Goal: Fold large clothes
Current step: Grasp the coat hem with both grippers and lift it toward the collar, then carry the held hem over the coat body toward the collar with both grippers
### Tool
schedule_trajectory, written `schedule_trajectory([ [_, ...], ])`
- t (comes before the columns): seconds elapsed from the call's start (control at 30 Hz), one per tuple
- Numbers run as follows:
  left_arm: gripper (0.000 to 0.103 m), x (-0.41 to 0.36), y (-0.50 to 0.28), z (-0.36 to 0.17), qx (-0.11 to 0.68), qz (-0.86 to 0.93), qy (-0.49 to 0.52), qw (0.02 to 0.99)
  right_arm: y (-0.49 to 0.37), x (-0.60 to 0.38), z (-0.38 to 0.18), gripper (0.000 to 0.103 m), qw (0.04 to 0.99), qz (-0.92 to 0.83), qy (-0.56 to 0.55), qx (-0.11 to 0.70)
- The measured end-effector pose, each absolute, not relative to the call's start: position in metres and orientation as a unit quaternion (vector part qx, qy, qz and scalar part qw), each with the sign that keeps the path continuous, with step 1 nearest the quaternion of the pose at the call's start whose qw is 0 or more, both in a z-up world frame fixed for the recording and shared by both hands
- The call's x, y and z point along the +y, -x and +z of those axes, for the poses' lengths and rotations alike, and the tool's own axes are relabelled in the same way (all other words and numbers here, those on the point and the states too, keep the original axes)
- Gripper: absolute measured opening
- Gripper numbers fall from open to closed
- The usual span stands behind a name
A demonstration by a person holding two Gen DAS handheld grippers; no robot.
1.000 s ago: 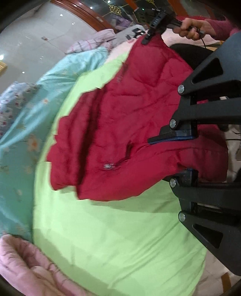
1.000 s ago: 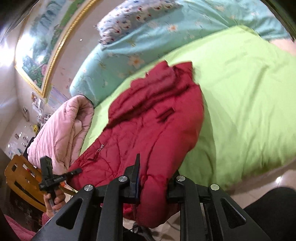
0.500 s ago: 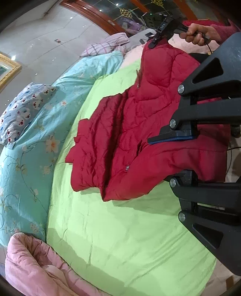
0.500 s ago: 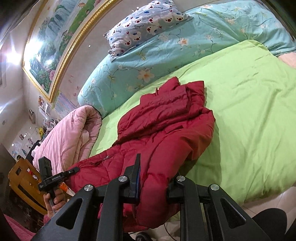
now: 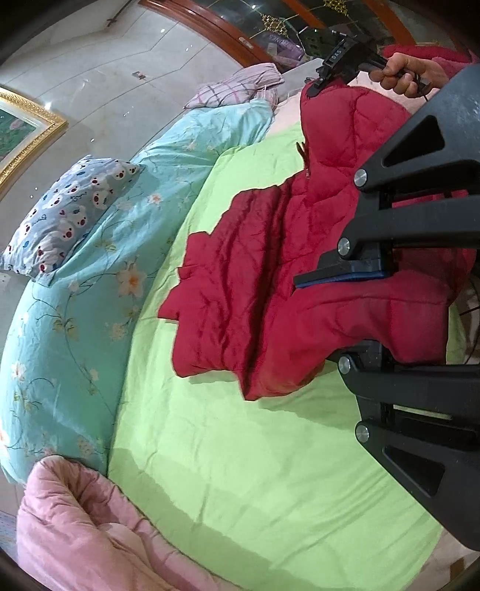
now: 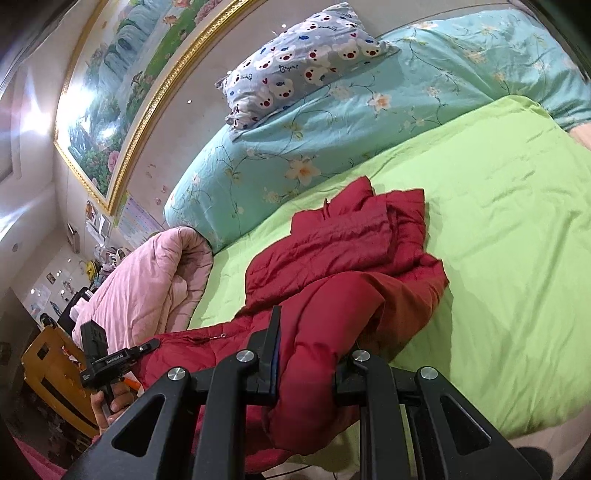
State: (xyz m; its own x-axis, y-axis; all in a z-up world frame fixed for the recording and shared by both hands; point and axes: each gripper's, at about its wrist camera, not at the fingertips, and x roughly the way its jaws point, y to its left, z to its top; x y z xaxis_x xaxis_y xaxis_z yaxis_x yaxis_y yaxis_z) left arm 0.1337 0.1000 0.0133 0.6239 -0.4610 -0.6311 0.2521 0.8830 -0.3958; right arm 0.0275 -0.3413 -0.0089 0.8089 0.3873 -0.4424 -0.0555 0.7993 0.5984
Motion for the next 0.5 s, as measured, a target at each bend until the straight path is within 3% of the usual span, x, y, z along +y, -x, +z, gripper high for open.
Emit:
schedule_trajectory([
  [0.5,0.017,0.078,-0.199,0.037,0.353,-0.174,0.130,0.910,-0.100,-0.362,0.010,0.018,0.911,0.122,-0.296,0.258],
])
